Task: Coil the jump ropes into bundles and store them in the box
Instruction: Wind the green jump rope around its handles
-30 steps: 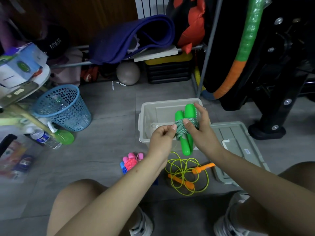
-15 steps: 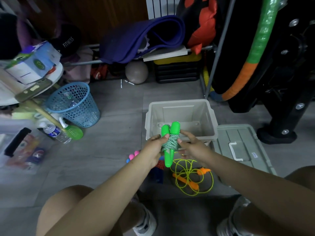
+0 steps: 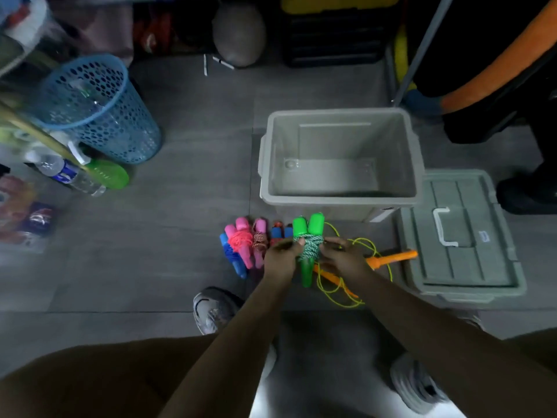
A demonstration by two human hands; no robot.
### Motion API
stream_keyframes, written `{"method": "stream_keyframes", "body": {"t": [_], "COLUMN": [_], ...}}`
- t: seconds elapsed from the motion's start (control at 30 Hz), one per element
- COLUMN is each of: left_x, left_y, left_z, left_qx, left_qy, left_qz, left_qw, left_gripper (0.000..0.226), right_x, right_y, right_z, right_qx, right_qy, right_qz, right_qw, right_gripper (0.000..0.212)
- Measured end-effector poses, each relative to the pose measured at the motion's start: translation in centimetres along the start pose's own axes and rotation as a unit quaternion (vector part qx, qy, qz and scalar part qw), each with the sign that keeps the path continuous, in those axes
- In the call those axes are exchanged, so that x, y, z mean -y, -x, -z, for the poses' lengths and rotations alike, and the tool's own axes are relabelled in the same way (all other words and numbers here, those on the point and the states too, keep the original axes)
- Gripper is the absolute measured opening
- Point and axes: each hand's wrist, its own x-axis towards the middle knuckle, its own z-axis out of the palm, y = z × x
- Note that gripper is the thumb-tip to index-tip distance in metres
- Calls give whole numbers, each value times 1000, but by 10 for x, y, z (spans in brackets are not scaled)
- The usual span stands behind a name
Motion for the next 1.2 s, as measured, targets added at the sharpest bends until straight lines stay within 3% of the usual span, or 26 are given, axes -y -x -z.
{"method": "stream_keyframes", "body": {"t": [0.07, 0.17, 0.33, 0.47, 0.57, 0.67, 0.83, 0.93, 1.1, 1.2], "left_x": [18, 42, 64, 69, 72, 76, 70, 70, 75, 75], "left_y": [-11, -27, -57, -70, -75, -85, -91, -93, -92, -87], "left_z": [-1, -3, 0, 2, 9, 22, 34, 42, 46, 41], "left_qx": [-10, -3, -23, -95, -137, -173, -255, -260, -243, -261], "left_qy": [-62, -131, -212, -193, -145, -146, -279, -335, -338, -359], "left_qz": [-18, -22, -25, -62, -116, -130, -84, -92, -105, -142], "left_qw": [998, 991, 977, 975, 973, 965, 922, 901, 903, 885], "left_gripper": [5, 38, 18, 11, 22, 31, 32, 31, 35, 37], "right_x": [-14, -29, -48, -55, -52, -46, -46, -44, -46, -44], "right_y": [-18, -41, -75, -96, -102, -104, -111, -113, -111, -108], "right_z": [-2, -3, -14, -29, -44, -61, -83, -89, -92, -91], "right_qx": [-7, -35, -27, -16, -12, 13, 13, 15, 23, 23], "right_qy": [-13, 42, 34, 32, 39, 25, 46, 32, 96, 107], "right_qz": [-22, -14, -43, -11, 8, 15, 14, 1, 23, 25], "right_qw": [1000, 998, 998, 999, 999, 999, 999, 999, 995, 994], "right_gripper": [34, 37, 41, 42, 54, 43, 45, 45, 40, 39]}}
